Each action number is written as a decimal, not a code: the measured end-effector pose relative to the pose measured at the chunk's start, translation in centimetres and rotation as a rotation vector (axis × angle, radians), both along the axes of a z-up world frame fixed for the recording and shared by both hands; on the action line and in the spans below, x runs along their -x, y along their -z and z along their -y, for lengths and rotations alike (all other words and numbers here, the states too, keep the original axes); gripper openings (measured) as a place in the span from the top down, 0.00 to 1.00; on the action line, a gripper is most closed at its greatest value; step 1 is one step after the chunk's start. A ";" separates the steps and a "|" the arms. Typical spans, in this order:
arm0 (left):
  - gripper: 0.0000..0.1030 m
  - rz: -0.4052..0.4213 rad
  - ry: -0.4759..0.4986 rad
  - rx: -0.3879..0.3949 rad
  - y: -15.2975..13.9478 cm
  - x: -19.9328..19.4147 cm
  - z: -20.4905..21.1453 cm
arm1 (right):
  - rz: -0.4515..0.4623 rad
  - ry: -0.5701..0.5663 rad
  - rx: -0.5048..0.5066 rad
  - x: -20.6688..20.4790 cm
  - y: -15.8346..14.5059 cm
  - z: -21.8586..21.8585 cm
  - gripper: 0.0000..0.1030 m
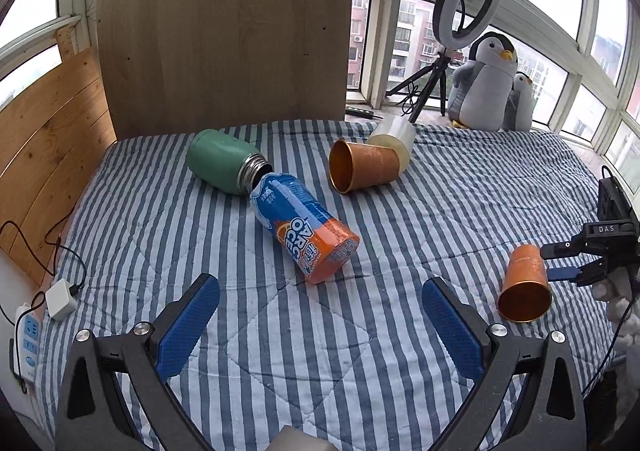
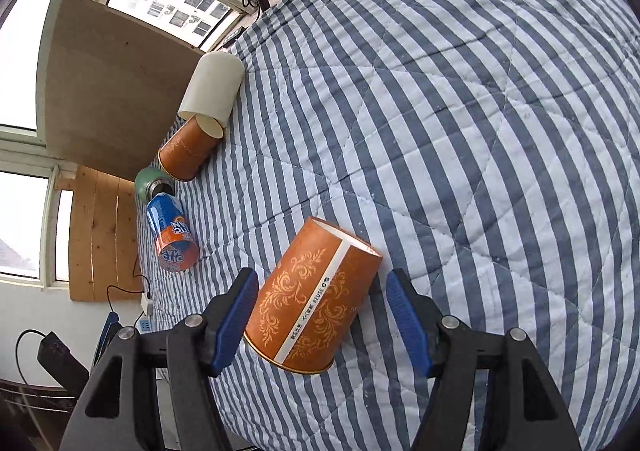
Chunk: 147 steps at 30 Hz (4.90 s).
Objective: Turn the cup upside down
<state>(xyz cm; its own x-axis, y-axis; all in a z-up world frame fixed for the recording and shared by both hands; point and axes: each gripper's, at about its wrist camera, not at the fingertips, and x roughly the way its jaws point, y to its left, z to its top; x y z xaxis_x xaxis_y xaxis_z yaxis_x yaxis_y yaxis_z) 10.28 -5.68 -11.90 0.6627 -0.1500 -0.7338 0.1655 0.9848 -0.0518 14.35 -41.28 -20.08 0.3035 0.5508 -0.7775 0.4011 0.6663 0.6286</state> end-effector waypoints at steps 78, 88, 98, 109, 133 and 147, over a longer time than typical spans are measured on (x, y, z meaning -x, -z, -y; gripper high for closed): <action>0.39 -0.198 0.320 0.133 3.3 -7.9 17.3 | 0.224 0.013 0.316 7.3 -5.7 -0.6 0.42; 0.39 0.016 0.174 0.200 4.2 -8.0 10.9 | 0.279 -0.058 0.372 6.7 -6.7 -5.0 0.42; 0.38 -0.009 0.125 0.237 9.0 -7.0 10.2 | 0.318 -0.084 0.390 7.1 -7.3 -6.7 0.42; 0.15 -0.006 0.158 0.224 8.1 -4.2 9.5 | 0.352 -0.109 0.420 7.8 -7.8 -8.5 0.42; 0.01 0.596 -0.055 0.126 -5.0 16.6 -1.4 | 0.962 0.093 0.867 15.6 -14.2 -18.6 0.31; 0.01 0.561 -0.140 0.085 -4.5 19.1 -4.3 | 1.078 0.182 0.934 18.6 -15.6 -20.5 0.05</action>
<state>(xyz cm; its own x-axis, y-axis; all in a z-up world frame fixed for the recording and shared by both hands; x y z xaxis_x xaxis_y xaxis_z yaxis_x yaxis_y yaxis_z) -8.80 -1.42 -7.39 0.9641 -0.0761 -0.2545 0.0593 0.9956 -0.0732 -4.22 -20.75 -4.48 0.9753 -0.1334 -0.1762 0.1433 0.9887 0.0448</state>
